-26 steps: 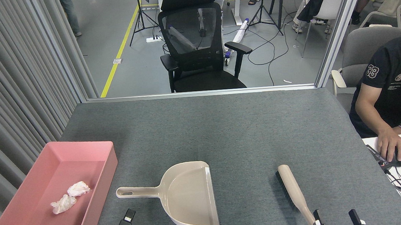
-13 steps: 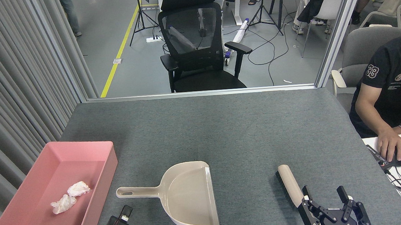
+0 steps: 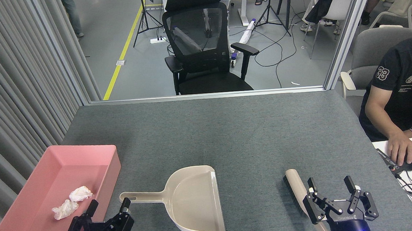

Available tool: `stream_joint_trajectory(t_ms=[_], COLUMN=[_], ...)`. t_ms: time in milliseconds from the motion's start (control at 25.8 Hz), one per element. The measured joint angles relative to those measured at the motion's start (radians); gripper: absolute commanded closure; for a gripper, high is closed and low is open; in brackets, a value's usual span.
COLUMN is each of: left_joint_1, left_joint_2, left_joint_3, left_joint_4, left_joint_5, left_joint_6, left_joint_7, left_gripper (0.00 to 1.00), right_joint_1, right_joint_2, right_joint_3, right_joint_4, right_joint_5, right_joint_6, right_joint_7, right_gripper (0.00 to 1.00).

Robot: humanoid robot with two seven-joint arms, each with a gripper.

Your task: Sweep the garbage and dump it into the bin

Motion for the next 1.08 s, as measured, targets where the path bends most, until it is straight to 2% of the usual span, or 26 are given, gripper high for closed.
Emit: stream_joint_trajectory(t_ms=[310,967,1084], left_joint_1=[-0.006,0.057,0.059], left_joint_2=[0.005,0.004,0.003], left_joint_3=[0.055,0.135,0.149], left_joint_4=[-0.001,-0.002,-0.002], left_joint_5=[-0.064,-0.044,-0.036], left_joint_6=[0.029,0.024,0.024], left_joint_7=[0.006,0.103,0.126], left_gripper=[0.01,0.01,0.01], right_joint_1=[-0.091,-0.177,-0.198], right_joint_2=[0.028,0.040,0.041], right_joint_3=[0.053,0.065,0.066], right_joint_4=[0.033,0.173,0.199], right_joint_5=[0.008,0.020,0.038], right_joint_6=[0.005,0.020,0.039], right_joint_7=[-0.004,-0.007,-0.007], right_gripper=[0.02,0.02,0.02])
